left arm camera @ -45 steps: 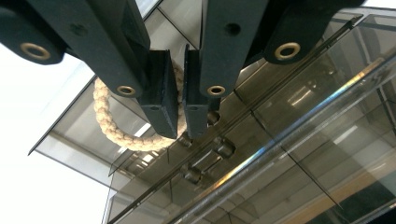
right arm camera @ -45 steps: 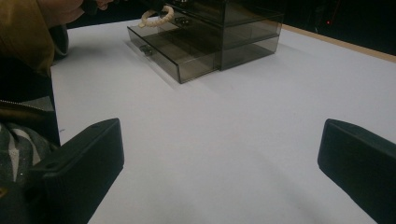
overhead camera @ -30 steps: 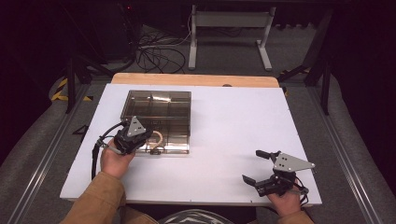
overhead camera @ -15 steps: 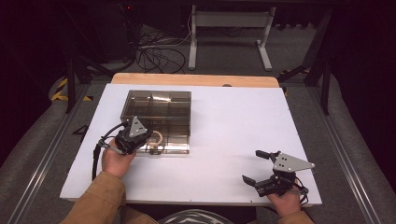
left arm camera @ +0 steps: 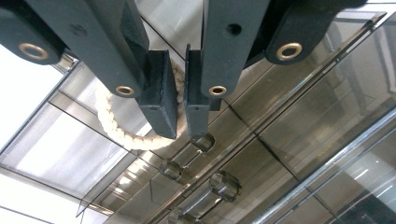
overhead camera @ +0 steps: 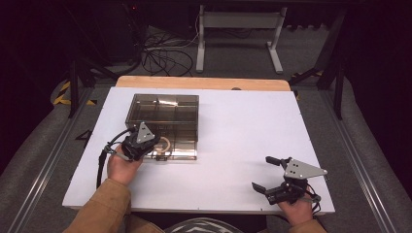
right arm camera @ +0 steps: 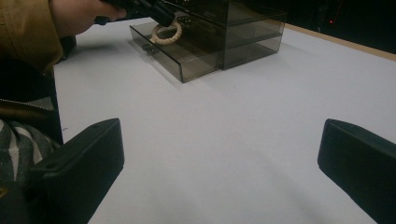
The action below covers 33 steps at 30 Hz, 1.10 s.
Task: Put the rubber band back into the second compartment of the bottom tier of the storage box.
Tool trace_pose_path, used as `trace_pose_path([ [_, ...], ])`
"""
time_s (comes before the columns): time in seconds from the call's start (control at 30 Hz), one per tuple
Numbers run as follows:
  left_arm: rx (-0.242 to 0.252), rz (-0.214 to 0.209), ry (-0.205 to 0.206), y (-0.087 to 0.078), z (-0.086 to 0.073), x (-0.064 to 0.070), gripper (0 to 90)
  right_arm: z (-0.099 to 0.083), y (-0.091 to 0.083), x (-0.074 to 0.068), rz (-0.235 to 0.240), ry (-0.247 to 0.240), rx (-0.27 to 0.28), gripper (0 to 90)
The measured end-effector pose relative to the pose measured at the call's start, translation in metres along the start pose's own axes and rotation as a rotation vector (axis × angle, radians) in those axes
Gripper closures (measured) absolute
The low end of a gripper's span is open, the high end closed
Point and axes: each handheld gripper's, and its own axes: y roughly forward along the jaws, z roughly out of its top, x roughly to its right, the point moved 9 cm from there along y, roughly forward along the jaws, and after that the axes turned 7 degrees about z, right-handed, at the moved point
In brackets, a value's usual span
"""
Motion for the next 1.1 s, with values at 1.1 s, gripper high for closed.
trace_pose_path([
  [1.1,-0.01,-0.049,-0.012,0.0068,0.0011,0.0094,78.2,-0.0007,0.0014,-0.0005,0.009,0.005,-0.003,1.0],
])
